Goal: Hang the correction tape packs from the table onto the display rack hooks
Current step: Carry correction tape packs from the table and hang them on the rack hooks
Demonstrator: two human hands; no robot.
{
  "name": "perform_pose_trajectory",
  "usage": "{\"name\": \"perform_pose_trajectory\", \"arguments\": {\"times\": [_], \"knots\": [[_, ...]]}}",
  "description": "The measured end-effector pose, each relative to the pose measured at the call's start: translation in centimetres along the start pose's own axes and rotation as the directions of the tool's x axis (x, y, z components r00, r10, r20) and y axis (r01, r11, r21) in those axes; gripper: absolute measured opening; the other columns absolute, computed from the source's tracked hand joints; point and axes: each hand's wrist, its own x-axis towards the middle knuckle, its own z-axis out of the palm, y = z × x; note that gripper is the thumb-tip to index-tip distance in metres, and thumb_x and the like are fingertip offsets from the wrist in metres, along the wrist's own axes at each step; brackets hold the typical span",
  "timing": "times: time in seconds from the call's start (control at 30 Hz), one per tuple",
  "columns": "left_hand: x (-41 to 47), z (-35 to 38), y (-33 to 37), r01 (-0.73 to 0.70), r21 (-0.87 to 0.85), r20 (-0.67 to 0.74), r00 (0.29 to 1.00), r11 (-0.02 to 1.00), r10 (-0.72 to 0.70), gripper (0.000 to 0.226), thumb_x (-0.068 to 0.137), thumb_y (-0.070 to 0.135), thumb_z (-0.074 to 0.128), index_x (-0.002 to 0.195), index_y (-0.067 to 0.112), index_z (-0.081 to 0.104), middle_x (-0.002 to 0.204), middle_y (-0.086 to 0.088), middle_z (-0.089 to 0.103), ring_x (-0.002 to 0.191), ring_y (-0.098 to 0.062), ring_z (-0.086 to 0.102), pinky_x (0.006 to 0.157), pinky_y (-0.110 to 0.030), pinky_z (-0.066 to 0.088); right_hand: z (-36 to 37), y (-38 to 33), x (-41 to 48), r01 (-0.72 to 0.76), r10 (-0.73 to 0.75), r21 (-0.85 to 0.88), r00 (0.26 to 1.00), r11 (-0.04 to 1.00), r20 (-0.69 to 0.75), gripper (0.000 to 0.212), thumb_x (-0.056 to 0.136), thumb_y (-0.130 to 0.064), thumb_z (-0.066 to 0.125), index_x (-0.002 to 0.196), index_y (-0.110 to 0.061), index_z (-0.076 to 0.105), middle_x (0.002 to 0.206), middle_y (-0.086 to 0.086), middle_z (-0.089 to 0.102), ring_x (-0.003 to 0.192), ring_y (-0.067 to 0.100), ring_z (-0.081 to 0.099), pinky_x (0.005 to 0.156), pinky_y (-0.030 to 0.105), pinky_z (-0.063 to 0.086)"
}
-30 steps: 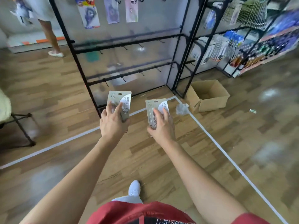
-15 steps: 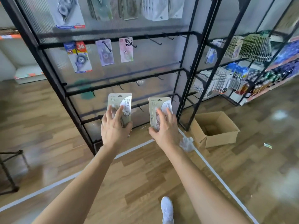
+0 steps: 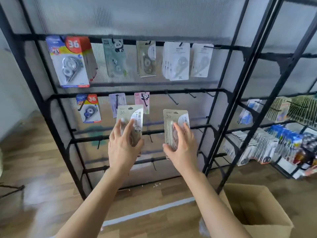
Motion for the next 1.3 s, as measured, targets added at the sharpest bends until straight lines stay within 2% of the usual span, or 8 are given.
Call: {"name": "perform_pose_trajectory", "arguments": {"times": [0.13,0.33,0.53,0.63,0.87,1.03,1.2,1.3], "knots": [[4.8,1.6,2.2,-0.049,-0.002,-0.061,0.997,0.999,0.048,0.072,0.084,0.038,0.069,0.146,0.035,0.033,0.157,-0.008,0.019,0.138,-0.033,0.027,0.107,-0.045,0.033,0.7,1.5,5.7,0.088,-0.084,0.03,0.991,0.996,-0.106,0.072,0.076,-0.029,0.073,0.141,-0.016,0.045,0.149,0.016,0.036,0.134,0.037,0.037,0.101,0.052,0.041],[13.1,4.2,4.0,-0.089,-0.018,-0.156,0.984,0.996,0.085,0.071,0.084,0.037,0.069,0.146,0.033,0.035,0.155,-0.009,0.023,0.134,-0.034,0.032,0.102,-0.046,0.037,2.5,3.8,13.9,0.176,-0.166,0.053,0.975,0.983,-0.149,0.072,0.076,-0.028,0.072,0.141,-0.013,0.045,0.148,0.018,0.037,0.133,0.039,0.037,0.104,0.052,0.035],[20.5,6.2,5.7,-0.197,-0.042,-0.244,0.953,0.979,0.181,0.072,0.082,0.04,0.07,0.145,0.036,0.036,0.156,-0.006,0.021,0.137,-0.031,0.03,0.099,-0.049,0.041,3.7,5.3,21.4,0.173,-0.148,0.111,0.968,0.979,-0.202,0.072,0.077,-0.033,0.068,0.142,-0.016,0.044,0.151,0.015,0.033,0.138,0.036,0.033,0.107,0.052,0.034],[23.1,6.8,6.6,-0.229,-0.025,-0.285,0.935,0.973,0.212,0.07,0.081,0.035,0.072,0.144,0.03,0.041,0.155,-0.01,0.024,0.136,-0.035,0.031,0.101,-0.049,0.039,4.7,6.5,23.8,0.182,-0.155,0.119,0.967,0.976,-0.201,0.072,0.077,-0.036,0.065,0.143,-0.017,0.043,0.152,0.015,0.031,0.14,0.035,0.029,0.109,0.055,0.033],[28.0,7.9,8.1,-0.224,0.076,-0.366,0.9,0.972,0.236,0.068,0.082,0.038,0.069,0.143,0.032,0.04,0.155,-0.011,0.023,0.134,-0.037,0.033,0.104,-0.05,0.035,6.2,8.8,28.4,0.267,-0.241,0.082,0.94,0.96,-0.243,0.079,0.075,-0.023,0.079,0.144,-0.019,0.04,0.153,0.015,0.027,0.14,0.035,0.026,0.108,0.054,0.033],[29.8,8.7,8.8,-0.185,0.182,-0.399,0.884,0.966,0.245,0.07,0.079,0.037,0.072,0.142,0.028,0.044,0.153,-0.014,0.027,0.133,-0.038,0.034,0.101,-0.052,0.038,7.4,9.5,30.1,0.341,-0.304,0.089,0.908,0.936,-0.288,0.079,0.073,-0.023,0.078,0.143,-0.015,0.042,0.152,0.017,0.026,0.139,0.037,0.027,0.106,0.057,0.036],[30.1,9.8,8.6,-0.17,0.254,-0.442,0.855,0.952,0.271,0.07,0.077,0.036,0.074,0.14,0.027,0.047,0.151,-0.016,0.032,0.127,-0.04,0.04,0.096,-0.051,0.043,8.2,10.3,31.3,0.397,-0.358,0.076,0.883,0.915,-0.302,0.086,0.069,-0.021,0.082,0.143,-0.019,0.037,0.154,0.015,0.022,0.139,0.038,0.027,0.103,0.06,0.038],[29.8,10.6,8.2,-0.174,0.278,-0.476,0.829,0.945,0.293,0.063,0.081,0.045,0.061,0.14,0.028,0.046,0.151,-0.014,0.03,0.128,-0.038,0.038,0.097,-0.05,0.042,8.6,10.7,31.8,0.425,-0.386,0.066,0.869,0.903,-0.311,0.089,0.066,-0.02,0.084,0.142,-0.019,0.038,0.153,0.015,0.023,0.138,0.037,0.028,0.104,0.058,0.039]]}}
